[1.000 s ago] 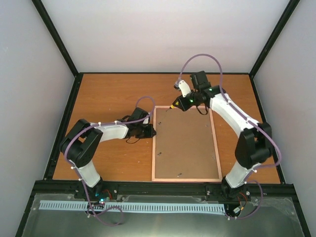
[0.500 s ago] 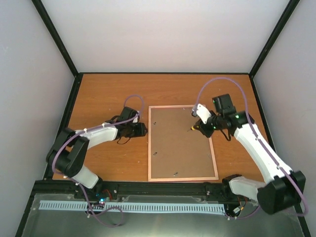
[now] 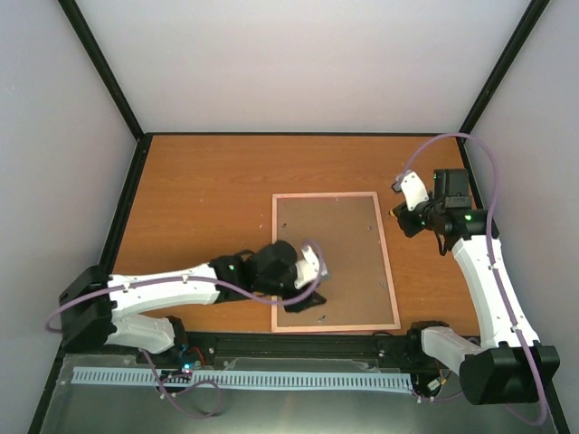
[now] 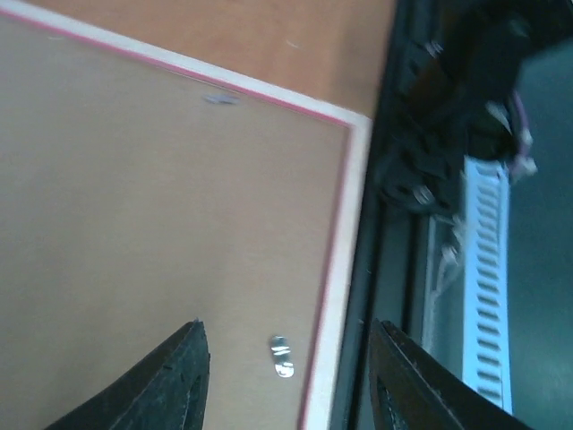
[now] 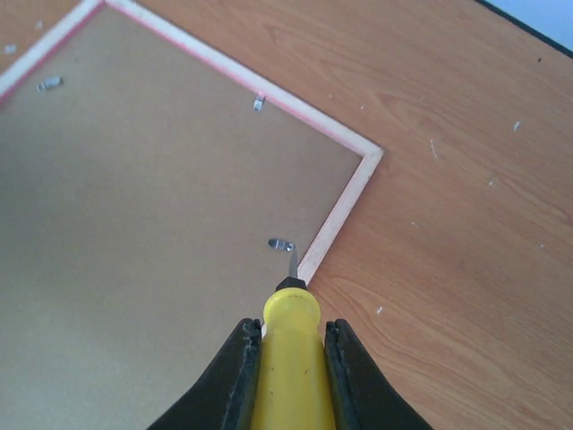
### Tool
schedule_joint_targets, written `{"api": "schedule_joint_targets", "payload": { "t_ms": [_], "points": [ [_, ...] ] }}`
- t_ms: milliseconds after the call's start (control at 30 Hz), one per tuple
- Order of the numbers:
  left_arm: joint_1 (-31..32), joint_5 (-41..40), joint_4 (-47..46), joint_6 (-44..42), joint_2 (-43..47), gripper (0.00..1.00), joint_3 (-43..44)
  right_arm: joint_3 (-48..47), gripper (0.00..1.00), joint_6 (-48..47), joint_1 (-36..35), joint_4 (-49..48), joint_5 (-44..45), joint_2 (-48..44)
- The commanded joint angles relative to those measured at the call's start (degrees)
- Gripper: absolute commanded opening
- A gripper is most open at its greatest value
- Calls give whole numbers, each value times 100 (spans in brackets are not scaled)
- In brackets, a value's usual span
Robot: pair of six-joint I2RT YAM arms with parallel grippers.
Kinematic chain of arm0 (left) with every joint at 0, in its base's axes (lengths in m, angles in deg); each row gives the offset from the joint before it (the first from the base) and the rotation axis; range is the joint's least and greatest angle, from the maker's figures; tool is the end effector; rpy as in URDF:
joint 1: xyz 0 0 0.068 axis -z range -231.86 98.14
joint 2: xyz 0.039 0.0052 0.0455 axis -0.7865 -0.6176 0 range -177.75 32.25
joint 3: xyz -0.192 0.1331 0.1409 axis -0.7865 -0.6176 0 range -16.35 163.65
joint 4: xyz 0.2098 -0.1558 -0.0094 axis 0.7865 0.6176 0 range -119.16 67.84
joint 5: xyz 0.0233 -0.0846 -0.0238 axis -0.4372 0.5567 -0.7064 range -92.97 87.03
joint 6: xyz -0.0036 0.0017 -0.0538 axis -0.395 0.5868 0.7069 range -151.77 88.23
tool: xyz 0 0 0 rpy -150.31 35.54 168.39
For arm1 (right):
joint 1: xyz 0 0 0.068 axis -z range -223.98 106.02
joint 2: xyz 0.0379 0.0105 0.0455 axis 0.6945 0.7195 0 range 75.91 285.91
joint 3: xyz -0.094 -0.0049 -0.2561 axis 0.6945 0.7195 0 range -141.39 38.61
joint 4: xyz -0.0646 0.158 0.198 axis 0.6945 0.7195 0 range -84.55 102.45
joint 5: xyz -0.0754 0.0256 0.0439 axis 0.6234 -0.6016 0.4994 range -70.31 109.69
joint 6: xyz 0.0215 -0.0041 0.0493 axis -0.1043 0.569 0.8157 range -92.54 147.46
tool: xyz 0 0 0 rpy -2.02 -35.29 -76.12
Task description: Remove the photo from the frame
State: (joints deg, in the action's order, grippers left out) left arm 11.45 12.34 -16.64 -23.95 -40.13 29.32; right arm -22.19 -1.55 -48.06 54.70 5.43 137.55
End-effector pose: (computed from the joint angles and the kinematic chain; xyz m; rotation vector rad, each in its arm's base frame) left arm 0.1128 -0.2454 0.2400 1.2560 2.0580 -0.9271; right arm 0.2088 0.0236 0.3189 -0.7908 2.2785 0.1055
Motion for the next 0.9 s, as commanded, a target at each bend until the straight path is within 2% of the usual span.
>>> {"api": "schedule_joint_targets", "payload": {
  "t_ms": [0, 100, 233, 467, 700, 867],
  "points": [
    [802, 22, -135, -1082, -691, 49, 221, -246, 3, 542, 317, -210, -780, 41],
    [1323, -239, -93, -1440, -1472, 48, 617, -220, 3, 680, 346, -317, -939, -30],
    [1563, -500, -35, -1703, -2335, 45, 1041, -157, 3, 696, 353, -403, -977, -92],
    [1588, -1303, -188, -1431, -3026, 41, 1370, -69, 3, 737, 354, -451, -1026, -151],
    [1594, -1698, -501, -1237, -3381, 34, 1405, -127, 3, 737, 353, -506, -944, -111],
    [1557, -2273, -644, -823, -3754, 28, 1682, -159, 3, 789, 355, -552, -878, -57]
  ]
}}
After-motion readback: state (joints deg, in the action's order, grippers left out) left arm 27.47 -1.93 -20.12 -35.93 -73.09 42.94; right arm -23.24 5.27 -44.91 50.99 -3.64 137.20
